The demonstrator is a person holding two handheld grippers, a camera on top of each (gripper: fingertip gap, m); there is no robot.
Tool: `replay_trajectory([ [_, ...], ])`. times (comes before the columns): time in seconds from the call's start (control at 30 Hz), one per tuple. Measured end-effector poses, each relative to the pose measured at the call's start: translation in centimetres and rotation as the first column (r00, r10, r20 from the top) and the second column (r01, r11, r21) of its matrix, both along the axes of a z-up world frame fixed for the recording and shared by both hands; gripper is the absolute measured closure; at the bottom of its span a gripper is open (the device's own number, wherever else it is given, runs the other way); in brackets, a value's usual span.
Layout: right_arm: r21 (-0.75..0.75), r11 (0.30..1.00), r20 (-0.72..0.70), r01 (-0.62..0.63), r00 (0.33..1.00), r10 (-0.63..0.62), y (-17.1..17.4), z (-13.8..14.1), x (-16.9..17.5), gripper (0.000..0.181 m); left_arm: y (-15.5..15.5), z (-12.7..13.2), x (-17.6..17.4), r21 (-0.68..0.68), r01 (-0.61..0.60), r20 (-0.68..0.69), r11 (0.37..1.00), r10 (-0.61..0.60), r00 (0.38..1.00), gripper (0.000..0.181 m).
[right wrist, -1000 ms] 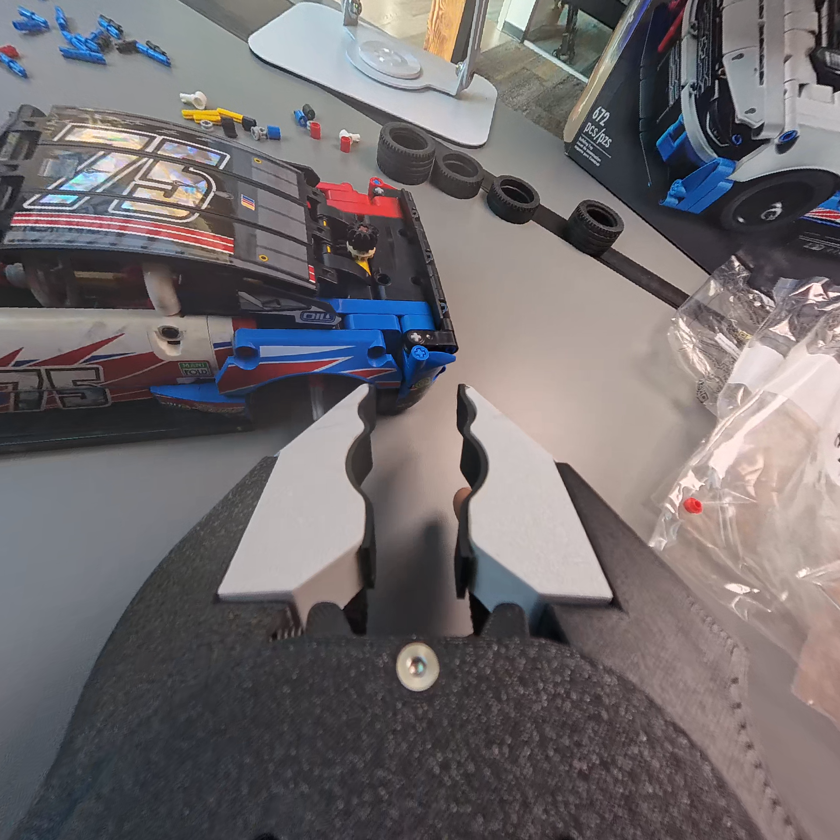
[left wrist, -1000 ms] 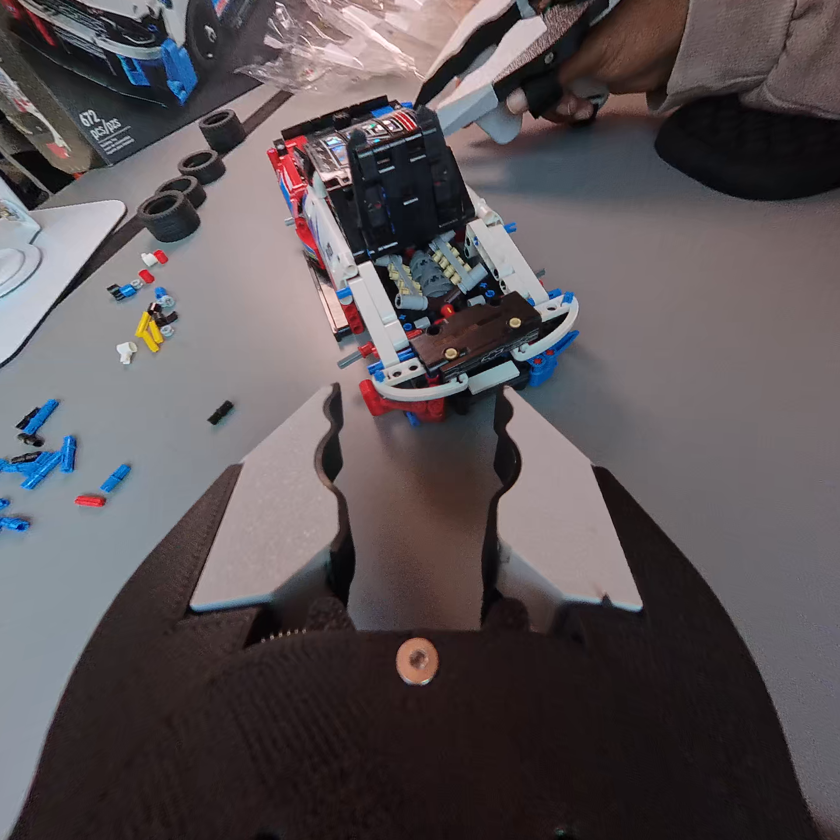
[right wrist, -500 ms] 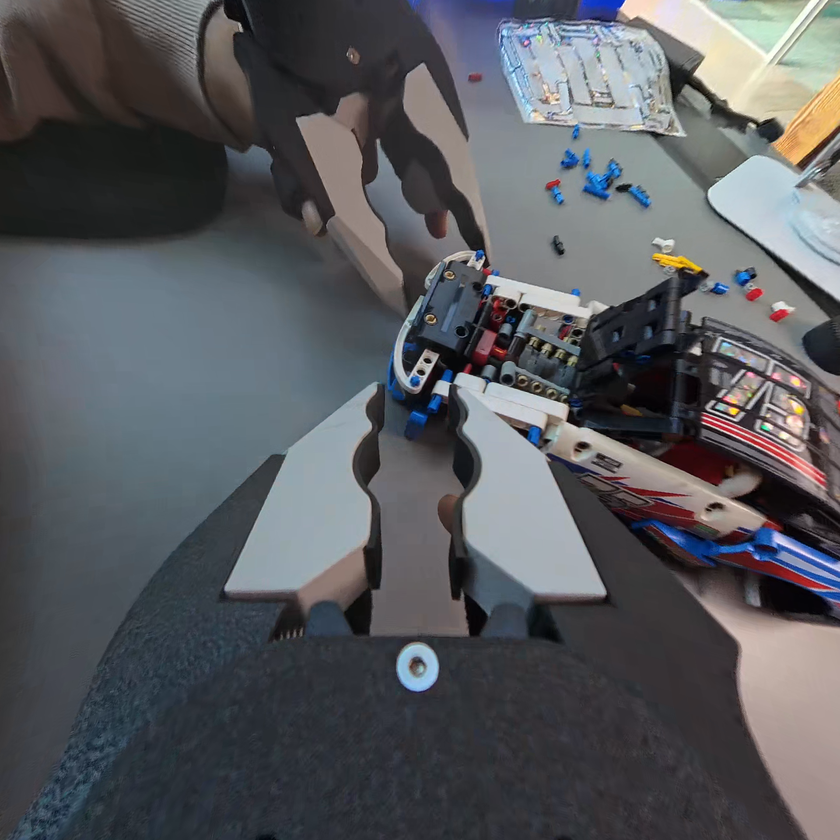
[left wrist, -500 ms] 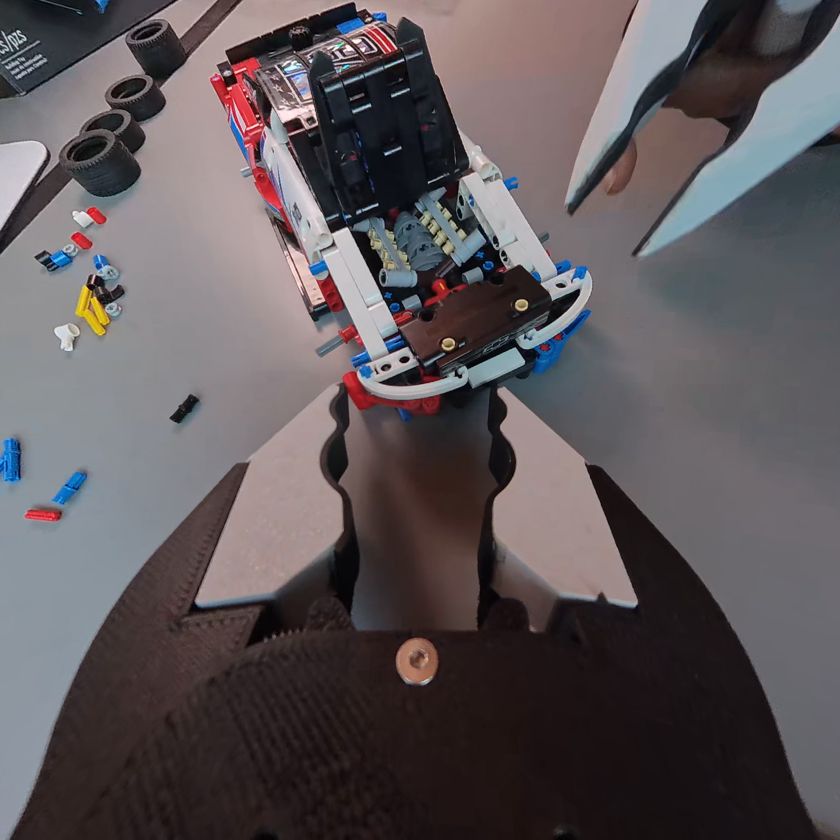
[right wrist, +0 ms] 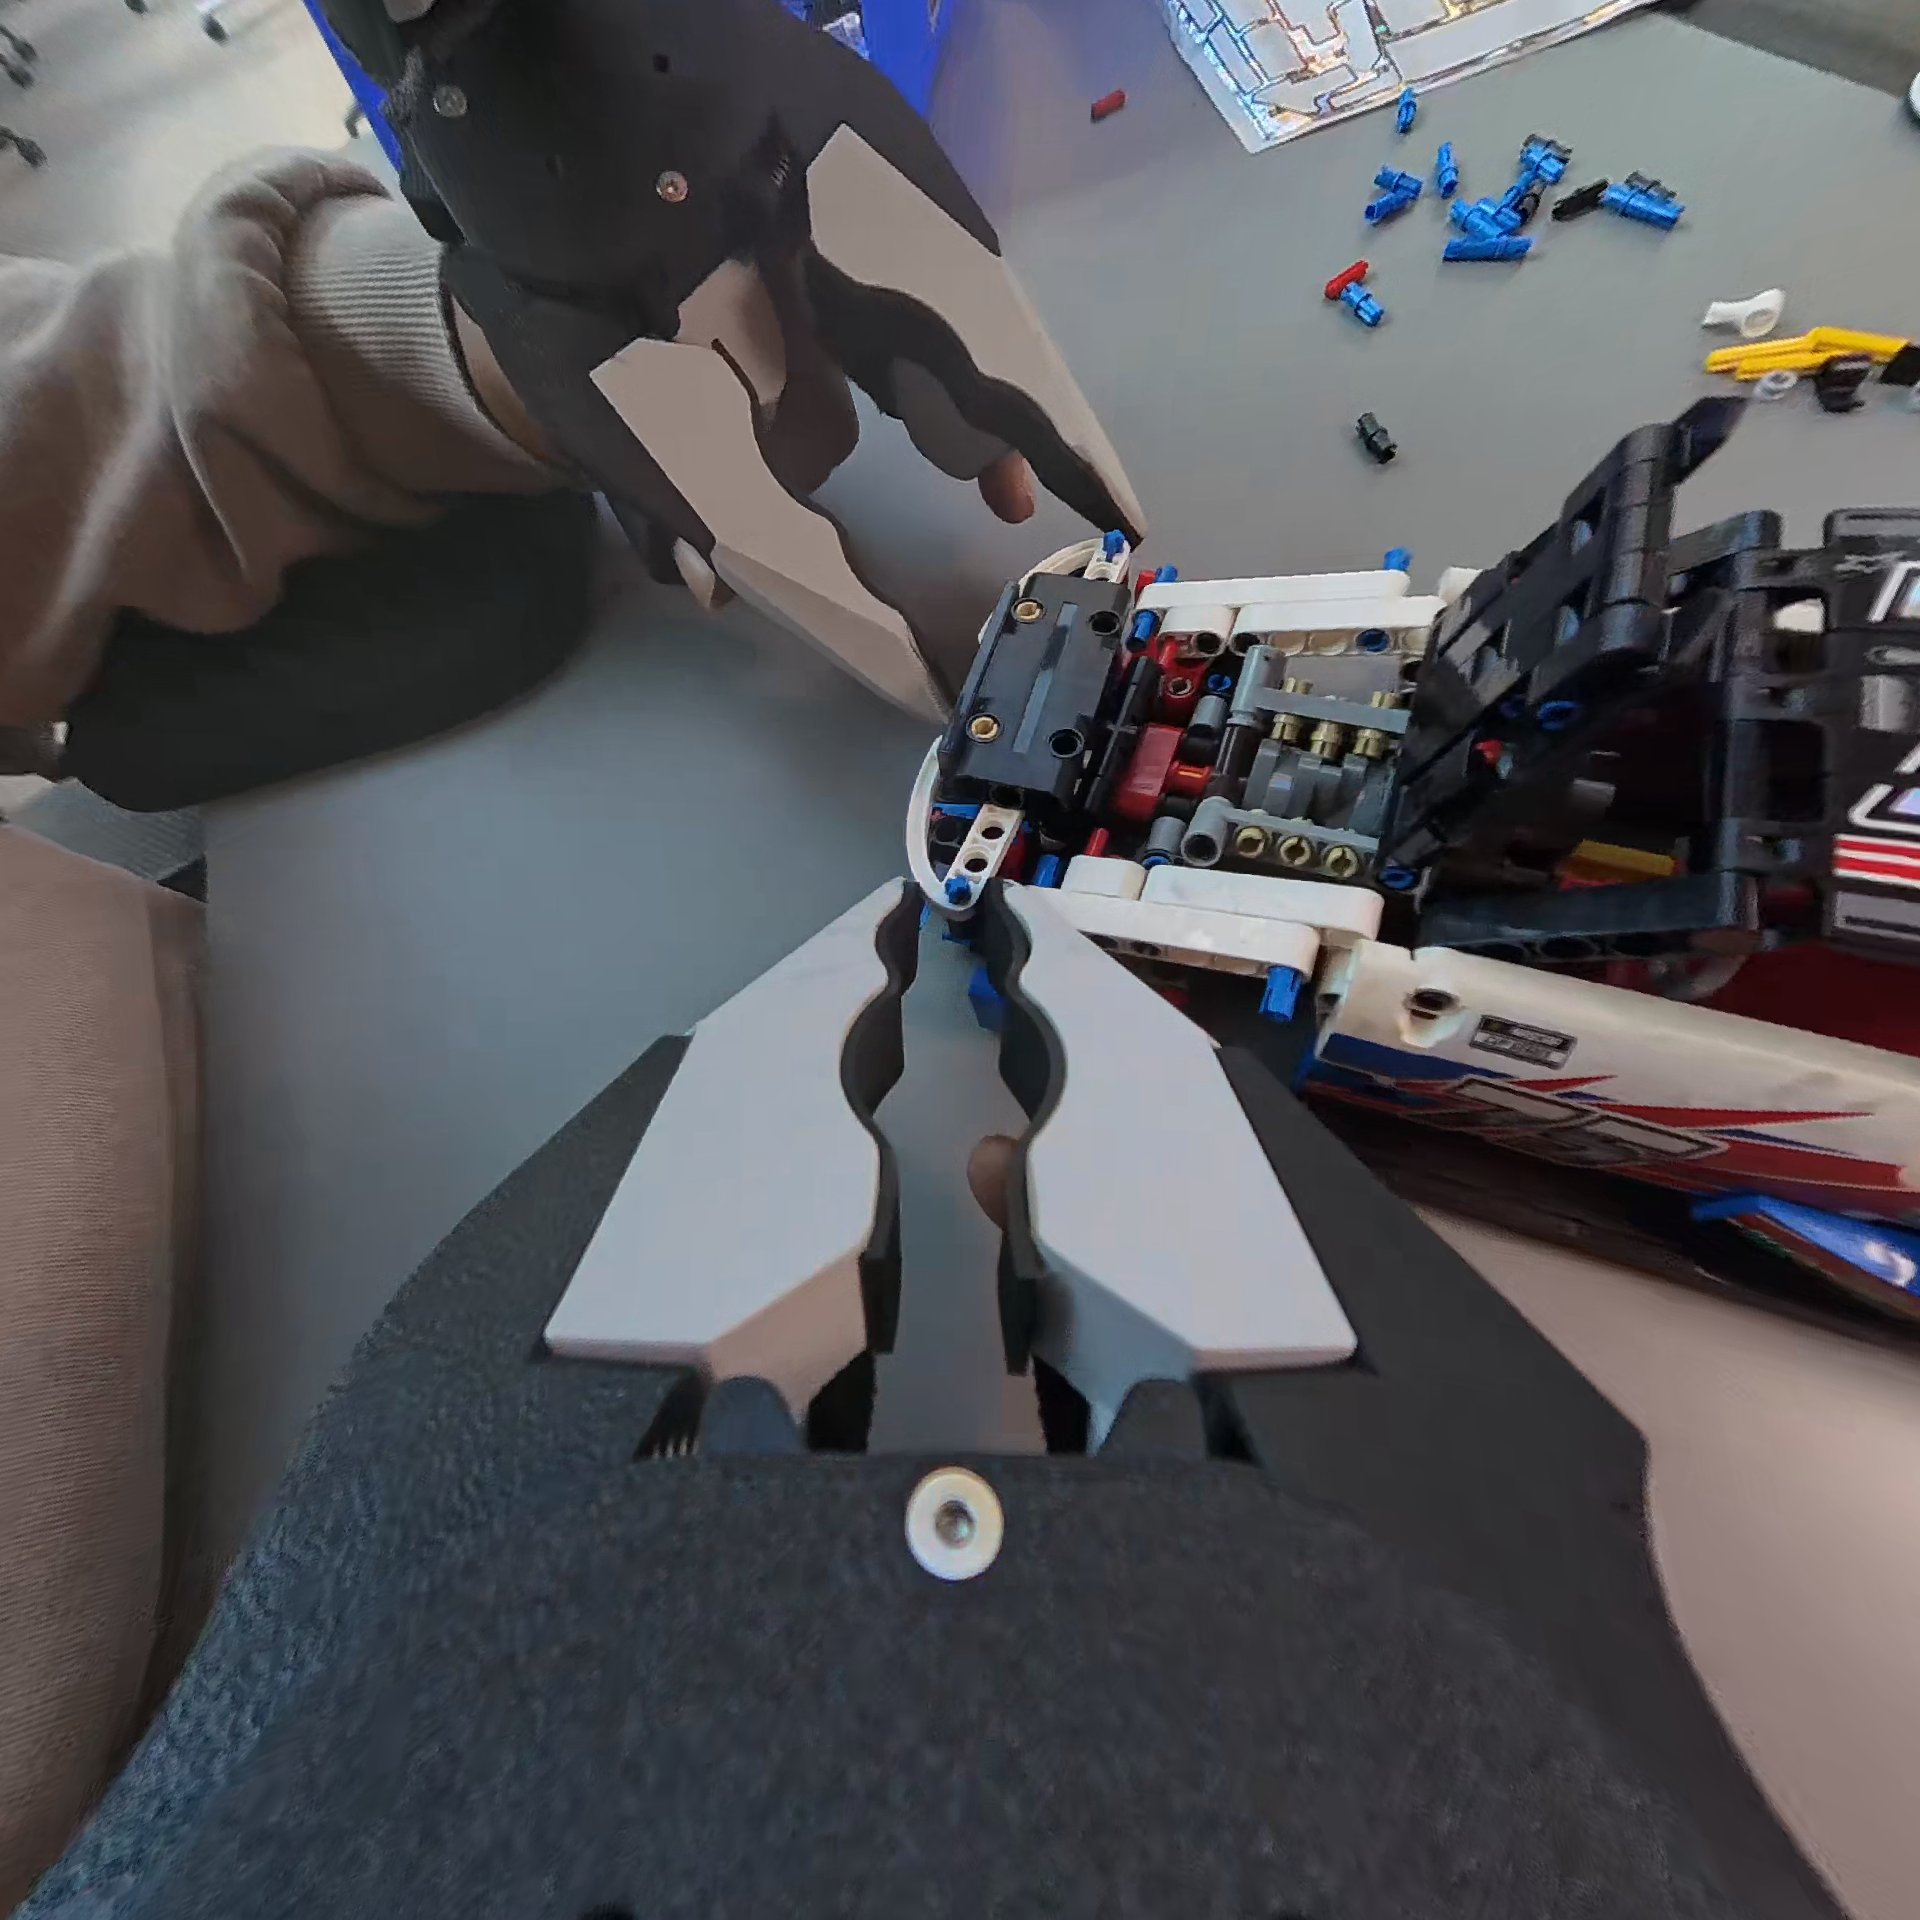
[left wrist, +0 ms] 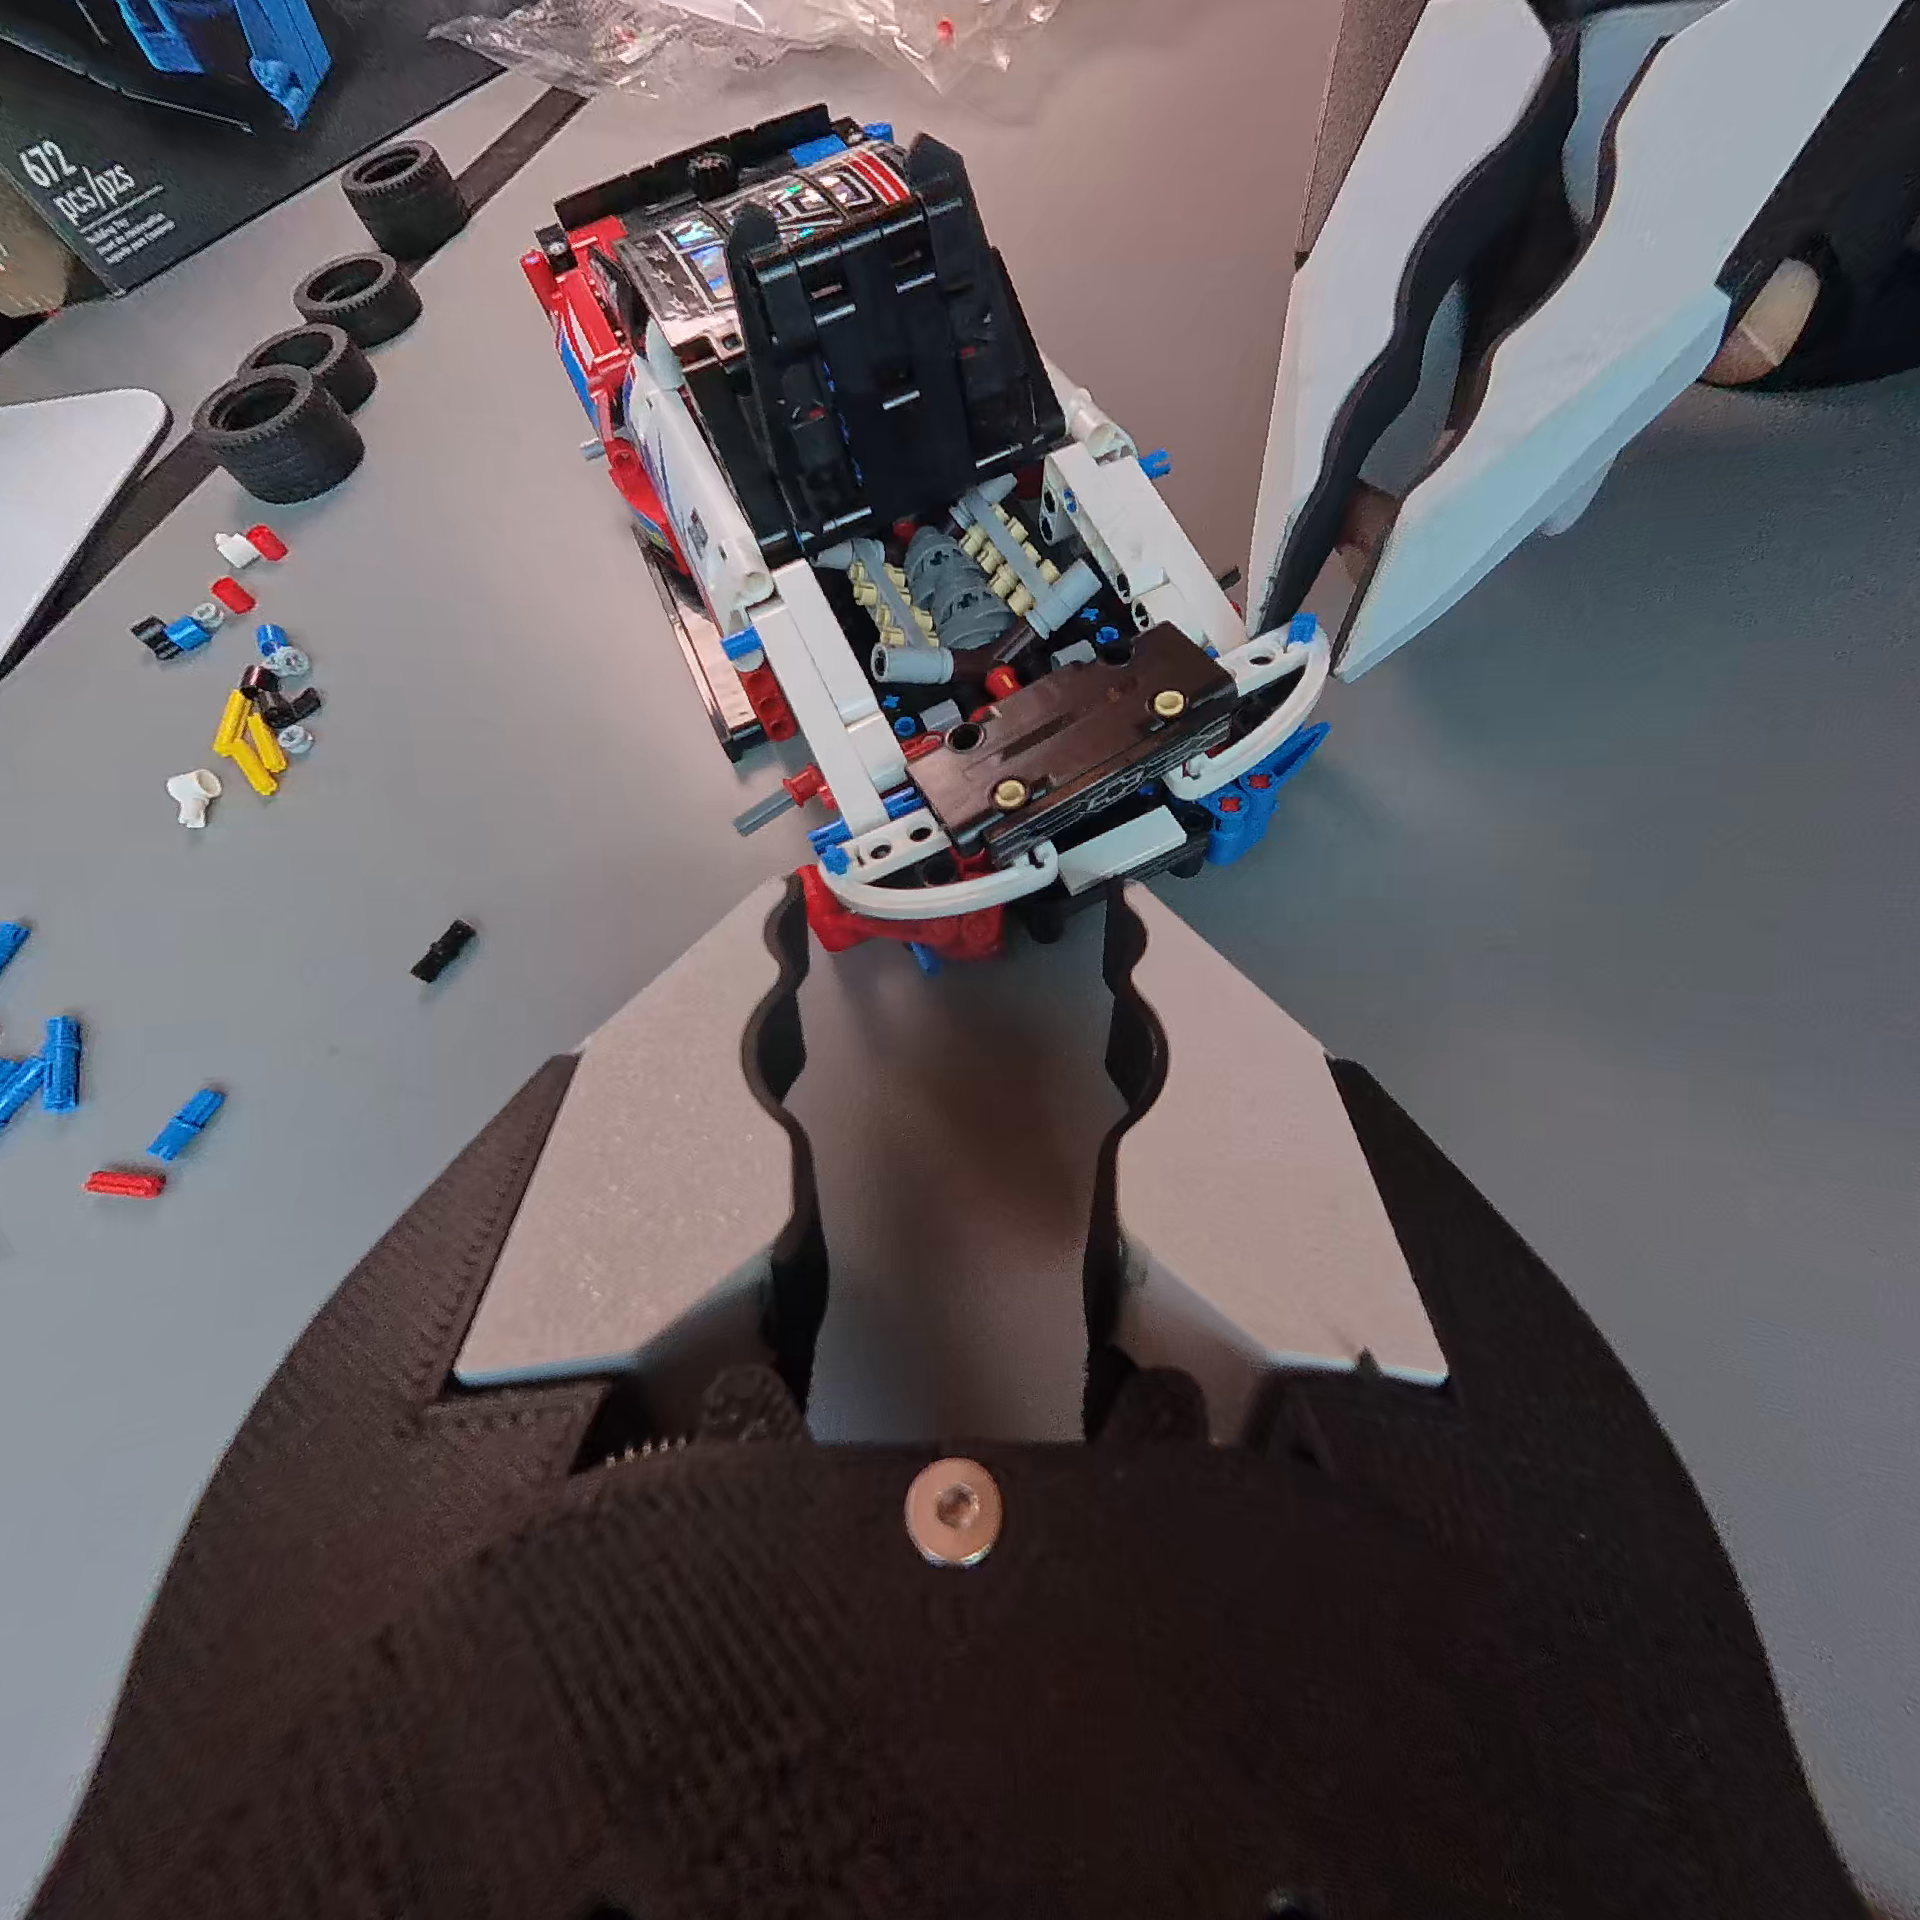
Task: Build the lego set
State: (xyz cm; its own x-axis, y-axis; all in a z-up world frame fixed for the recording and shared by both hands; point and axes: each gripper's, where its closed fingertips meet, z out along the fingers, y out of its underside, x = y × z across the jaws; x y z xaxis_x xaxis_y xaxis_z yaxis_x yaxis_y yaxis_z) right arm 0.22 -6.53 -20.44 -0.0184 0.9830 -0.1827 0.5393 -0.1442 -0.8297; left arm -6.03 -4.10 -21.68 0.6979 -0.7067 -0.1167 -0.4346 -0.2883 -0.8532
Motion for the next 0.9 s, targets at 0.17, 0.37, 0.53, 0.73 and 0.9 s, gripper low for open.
replay_trajectory([
  [0.17, -0.004, 1.0, 0.008, -0.016, 1.0, 0.016, -0.1, -0.1, 0.1, 0.173, -0.1, 0.2, 0.0, 0.006, -0.003, 0.013, 1.0, 0.003, 1.0, 0.126],
  [0.37, 0.19, 0.98, 0.072, -0.052, 0.997, 0.039, -0.1, -0.6, 0.1, 0.173, -0.3, 0.1, 0.1, 0.007, 0.009, 0.002, 1.0, -0.009, 1.0, 0.126],
  [0.53, 0.224, 0.973, 0.082, -0.056, 0.996, 0.038, -0.1, -0.7, 0.2, 0.173, -0.4, 0.0, 0.2, 0.009, 0.014, -0.014, 1.0, -0.014, 1.0, 0.126],
  [0.73, 0.235, 0.97, 0.077, -0.056, 0.996, 0.039, 0.0, -0.7, 0.2, 0.173, -0.3, 0.2, 0.0, 0.016, -0.001, 0.003, 1.0, 0.0, 1.0, 0.126],
  [0.9, 0.236, 0.97, 0.071, -0.052, 0.997, 0.036, 0.0, -0.7, 0.1, 0.173, 0.0, 1.2, -0.4, 0.047, -0.039, 0.059, 0.998, 0.036, 0.998, 0.126],
])
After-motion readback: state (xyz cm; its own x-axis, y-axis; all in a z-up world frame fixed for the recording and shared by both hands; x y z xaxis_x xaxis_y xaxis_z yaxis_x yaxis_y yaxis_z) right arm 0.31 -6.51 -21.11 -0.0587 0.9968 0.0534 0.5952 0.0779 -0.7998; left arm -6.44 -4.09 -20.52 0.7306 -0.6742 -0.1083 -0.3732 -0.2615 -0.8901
